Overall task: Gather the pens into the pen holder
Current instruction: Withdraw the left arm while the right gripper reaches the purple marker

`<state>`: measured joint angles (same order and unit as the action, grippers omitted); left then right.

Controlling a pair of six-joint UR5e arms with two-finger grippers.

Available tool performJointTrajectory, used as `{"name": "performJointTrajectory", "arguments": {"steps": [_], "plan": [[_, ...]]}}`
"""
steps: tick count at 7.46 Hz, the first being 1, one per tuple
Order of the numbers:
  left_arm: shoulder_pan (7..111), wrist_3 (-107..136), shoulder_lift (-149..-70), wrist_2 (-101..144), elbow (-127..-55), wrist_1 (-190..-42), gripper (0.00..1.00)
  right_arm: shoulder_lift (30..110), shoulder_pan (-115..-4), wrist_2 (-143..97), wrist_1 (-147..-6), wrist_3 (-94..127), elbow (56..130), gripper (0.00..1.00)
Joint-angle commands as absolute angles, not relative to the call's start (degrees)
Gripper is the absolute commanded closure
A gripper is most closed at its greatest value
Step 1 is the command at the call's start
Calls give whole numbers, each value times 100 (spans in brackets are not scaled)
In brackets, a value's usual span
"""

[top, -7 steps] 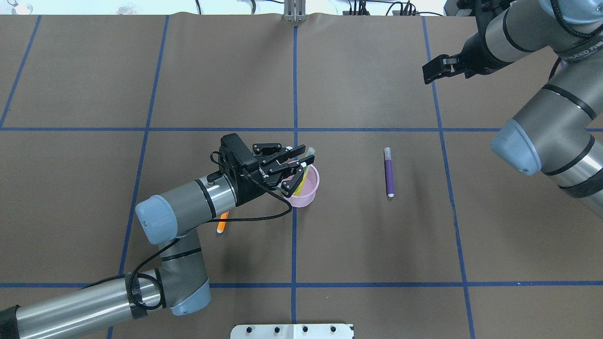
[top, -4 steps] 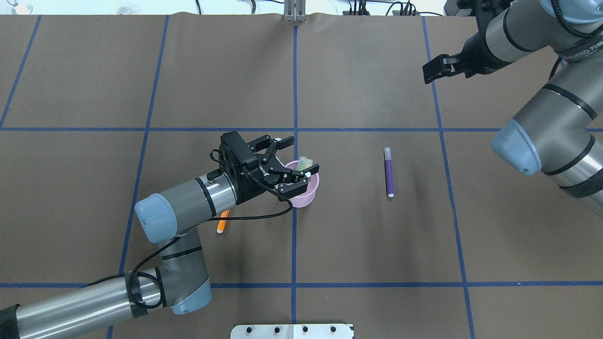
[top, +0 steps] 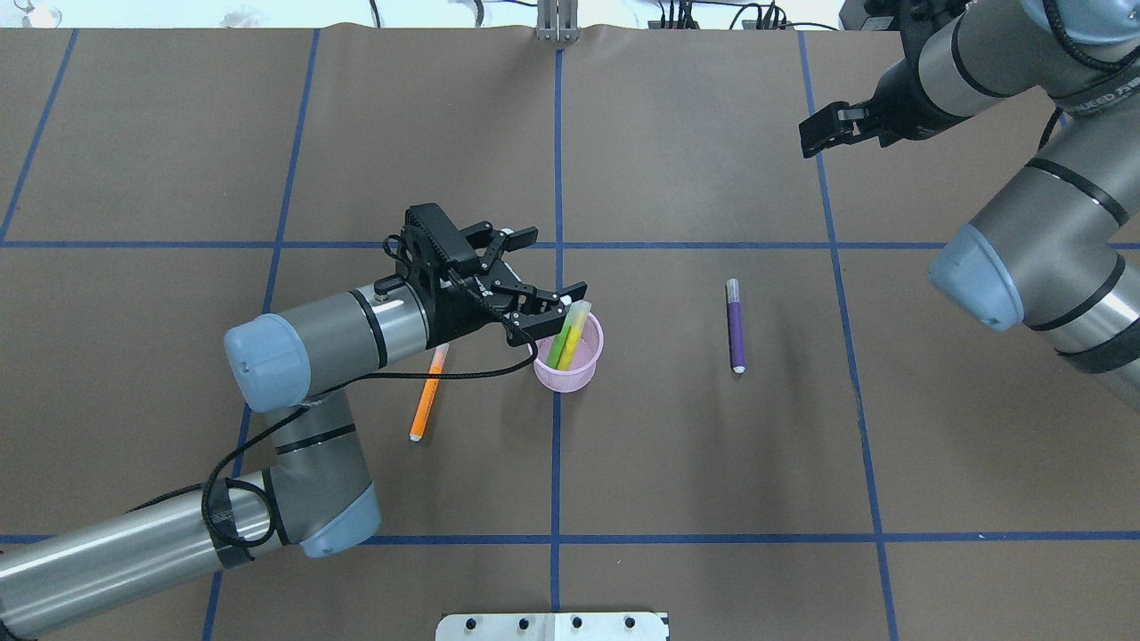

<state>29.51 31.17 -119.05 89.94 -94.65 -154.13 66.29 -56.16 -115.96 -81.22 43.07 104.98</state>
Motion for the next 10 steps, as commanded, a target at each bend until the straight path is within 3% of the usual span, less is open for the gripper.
{"name": "performJointTrajectory", "arguments": {"steps": [1,2,3,5,8,10], "plan": [[3582,3120,-11698,10013,-11252,-11866,1,6644,-5599,-11593,-8112,4533,10512,0],[4151,3198,-11750,10794,-11781,-10264,1,6645,-5486,-11567,-8104,4866,10520,0],[4766,3191,-11786,11846,-11864,-9082,1,6636,-5276,-11488,-8086,5556,10538,0],[5316,3068,-11445,12137,-11927,-8771,1,6644,-4478,-10763,-8103,6509,10643,0],[5326,2997,-11426,12129,-12014,-8763,1,6671,-3368,-9372,-8051,7075,10399,2],[5326,3015,-11461,12120,-12067,-8763,1,6706,-3322,-9369,-8033,6971,10100,18]]}}
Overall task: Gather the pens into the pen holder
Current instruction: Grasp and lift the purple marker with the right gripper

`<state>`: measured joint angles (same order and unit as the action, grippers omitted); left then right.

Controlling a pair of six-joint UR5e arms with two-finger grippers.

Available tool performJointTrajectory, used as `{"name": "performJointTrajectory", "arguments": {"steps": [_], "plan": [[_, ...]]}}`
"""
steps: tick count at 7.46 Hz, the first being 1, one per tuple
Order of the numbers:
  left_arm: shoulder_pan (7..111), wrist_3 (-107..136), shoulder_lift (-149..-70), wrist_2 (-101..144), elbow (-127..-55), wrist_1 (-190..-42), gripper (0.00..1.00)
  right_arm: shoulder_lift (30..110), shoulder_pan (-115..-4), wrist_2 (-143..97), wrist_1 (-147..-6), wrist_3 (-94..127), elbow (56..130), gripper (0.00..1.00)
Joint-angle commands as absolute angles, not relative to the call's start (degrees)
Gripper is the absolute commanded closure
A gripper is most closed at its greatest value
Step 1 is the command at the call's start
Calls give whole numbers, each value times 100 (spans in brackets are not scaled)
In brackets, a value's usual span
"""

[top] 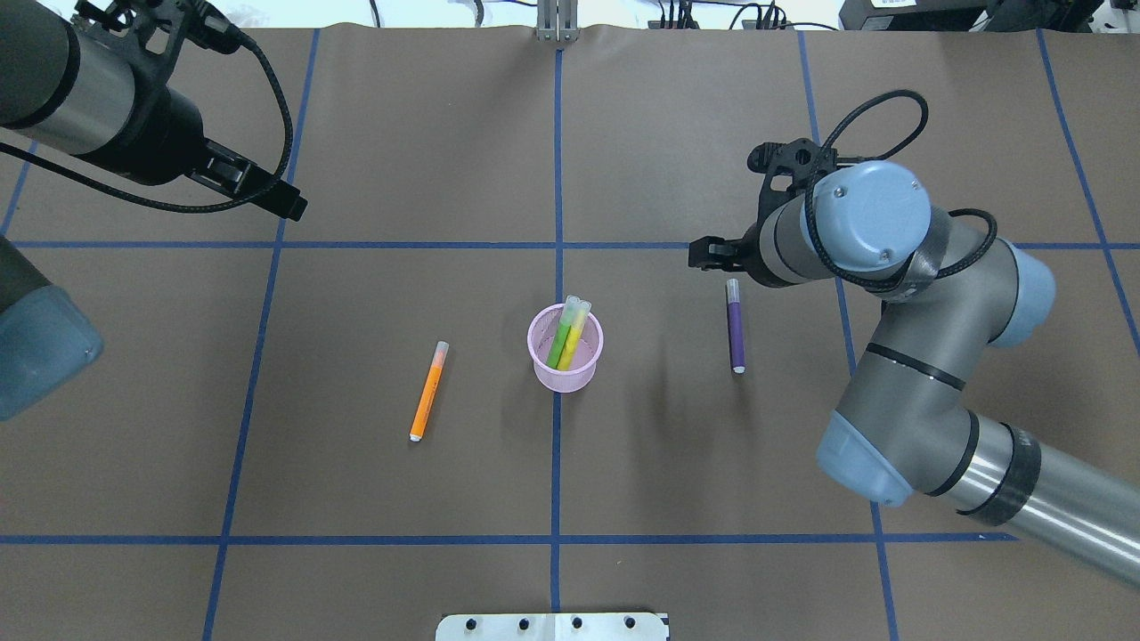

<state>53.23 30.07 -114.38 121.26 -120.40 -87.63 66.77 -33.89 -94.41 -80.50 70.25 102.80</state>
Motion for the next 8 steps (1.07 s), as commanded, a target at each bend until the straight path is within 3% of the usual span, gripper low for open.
{"name": "performJointTrajectory", "arguments": {"steps": [1,5,7,8], "plan": [[5317,3023,-11478,12103,-12067,-8763,1,6715,-3314,-9369,-8033,6952,10029,23],[5282,3050,-11496,12067,-12059,-8763,1,6733,-3270,-9360,-7031,6961,9308,41],[5282,3059,-11496,12059,-12050,-8771,0,6715,-3252,-9360,-7075,6970,9325,55],[5274,3067,-11487,12059,-12050,-8771,0,6715,-3252,-9369,-7084,6970,9334,68]]}}
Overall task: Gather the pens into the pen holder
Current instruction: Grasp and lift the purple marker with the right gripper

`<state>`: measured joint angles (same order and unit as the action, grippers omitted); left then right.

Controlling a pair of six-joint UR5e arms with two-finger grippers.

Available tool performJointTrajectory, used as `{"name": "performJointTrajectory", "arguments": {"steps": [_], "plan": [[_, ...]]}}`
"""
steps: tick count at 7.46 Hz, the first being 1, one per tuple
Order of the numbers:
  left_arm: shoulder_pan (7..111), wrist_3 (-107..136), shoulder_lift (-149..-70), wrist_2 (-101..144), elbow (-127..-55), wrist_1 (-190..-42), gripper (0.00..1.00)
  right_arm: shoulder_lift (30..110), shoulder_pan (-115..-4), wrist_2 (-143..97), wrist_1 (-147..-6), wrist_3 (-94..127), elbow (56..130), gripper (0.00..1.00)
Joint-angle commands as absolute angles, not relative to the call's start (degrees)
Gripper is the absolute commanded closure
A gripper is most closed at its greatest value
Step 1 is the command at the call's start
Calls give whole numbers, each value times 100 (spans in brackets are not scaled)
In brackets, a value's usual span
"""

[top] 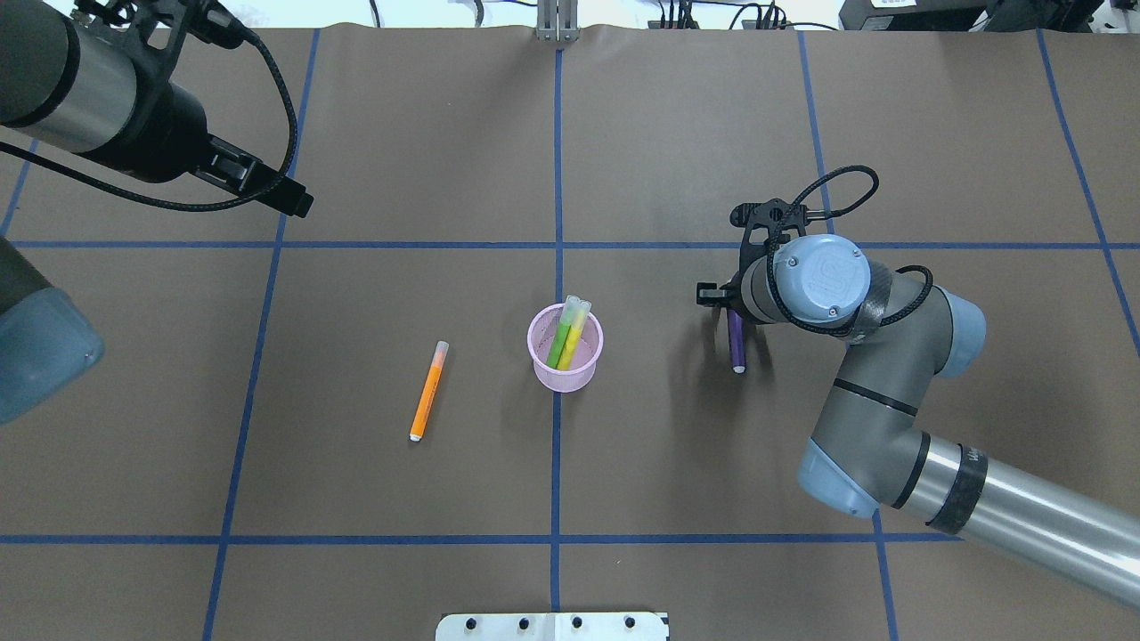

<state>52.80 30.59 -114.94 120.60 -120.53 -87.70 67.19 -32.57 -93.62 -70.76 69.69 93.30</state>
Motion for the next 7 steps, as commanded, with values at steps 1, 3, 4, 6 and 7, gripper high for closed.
{"name": "performJointTrajectory", "arguments": {"steps": [1,3,4,6,7], "plan": [[5273,3067,-11487,12059,-12059,-8771,0,6724,-3252,-9369,-7084,6970,9351,91],[5282,3067,-11479,12059,-12059,-8771,0,6750,-3269,-9360,-7084,6970,9378,100],[5274,3067,-11479,12059,-12059,-8771,0,6724,-3270,-9360,-7110,6970,9474,100],[5256,3059,-11496,12076,-12006,-8815,0,6671,-3314,-8576,-7172,6961,9990,100],[5160,3067,-11496,12076,-11997,-8815,0,6601,-3305,-8117,-7172,6970,10376,100]]}}
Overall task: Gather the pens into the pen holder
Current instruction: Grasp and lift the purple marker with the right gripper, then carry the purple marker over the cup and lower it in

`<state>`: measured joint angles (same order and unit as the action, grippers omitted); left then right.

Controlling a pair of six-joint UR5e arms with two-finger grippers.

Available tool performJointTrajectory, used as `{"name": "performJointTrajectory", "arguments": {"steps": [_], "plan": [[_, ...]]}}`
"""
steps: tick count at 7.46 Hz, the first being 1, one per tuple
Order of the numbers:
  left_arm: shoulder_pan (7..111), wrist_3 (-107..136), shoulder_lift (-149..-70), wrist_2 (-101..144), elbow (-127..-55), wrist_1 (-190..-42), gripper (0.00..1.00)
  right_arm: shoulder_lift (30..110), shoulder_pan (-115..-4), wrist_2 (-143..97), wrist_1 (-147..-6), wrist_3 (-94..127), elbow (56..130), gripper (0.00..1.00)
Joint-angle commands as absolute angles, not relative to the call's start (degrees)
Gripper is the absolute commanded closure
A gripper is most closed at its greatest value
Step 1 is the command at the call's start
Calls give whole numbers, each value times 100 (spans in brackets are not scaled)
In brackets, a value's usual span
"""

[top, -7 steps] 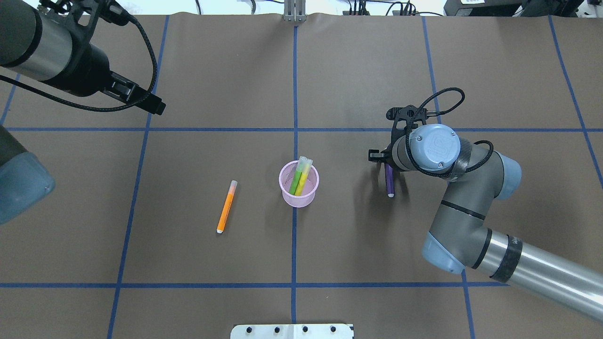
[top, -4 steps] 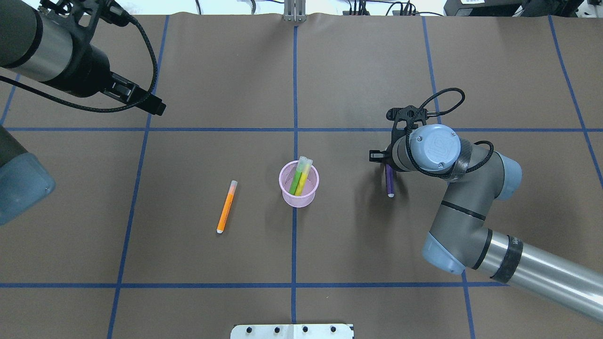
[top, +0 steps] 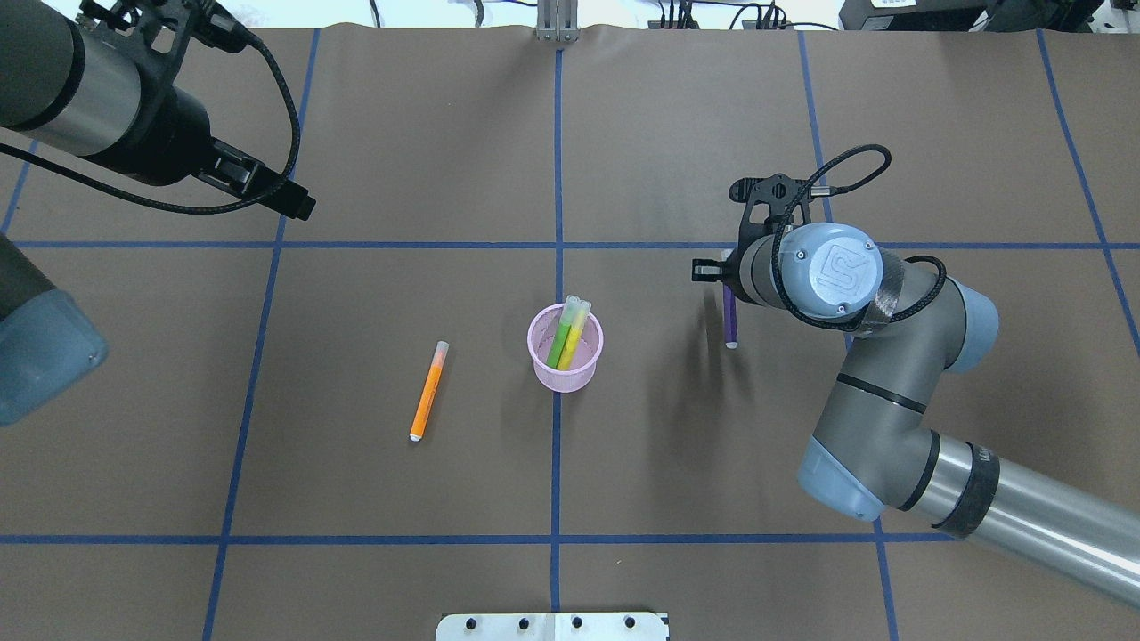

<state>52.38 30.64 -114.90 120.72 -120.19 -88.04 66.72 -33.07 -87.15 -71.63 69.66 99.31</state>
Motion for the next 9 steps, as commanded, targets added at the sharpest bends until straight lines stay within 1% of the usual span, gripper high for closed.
{"name": "performJointTrajectory", "arguments": {"steps": [1,3,6,7,9], "plan": [[5116,3067,-11496,12076,-11971,-8824,0,6566,-3131,-7686,-7181,7074,10745,100],[5045,3050,-11487,12067,-11857,-8824,0,6234,-2683,-6676,-7181,7660,10960,100],[4975,3050,-11479,12076,-11786,-8824,0,6038,-1770,-4919,-7181,7927,10846,100],[4975,3050,-11470,12076,-11769,-8824,0,5960,-1540,-4469,-7181,8006,10741,100],[4957,3059,-11461,12076,-11742,-8824,0,5591,-1363,-3992,-7137,8130,10066,100]]}}
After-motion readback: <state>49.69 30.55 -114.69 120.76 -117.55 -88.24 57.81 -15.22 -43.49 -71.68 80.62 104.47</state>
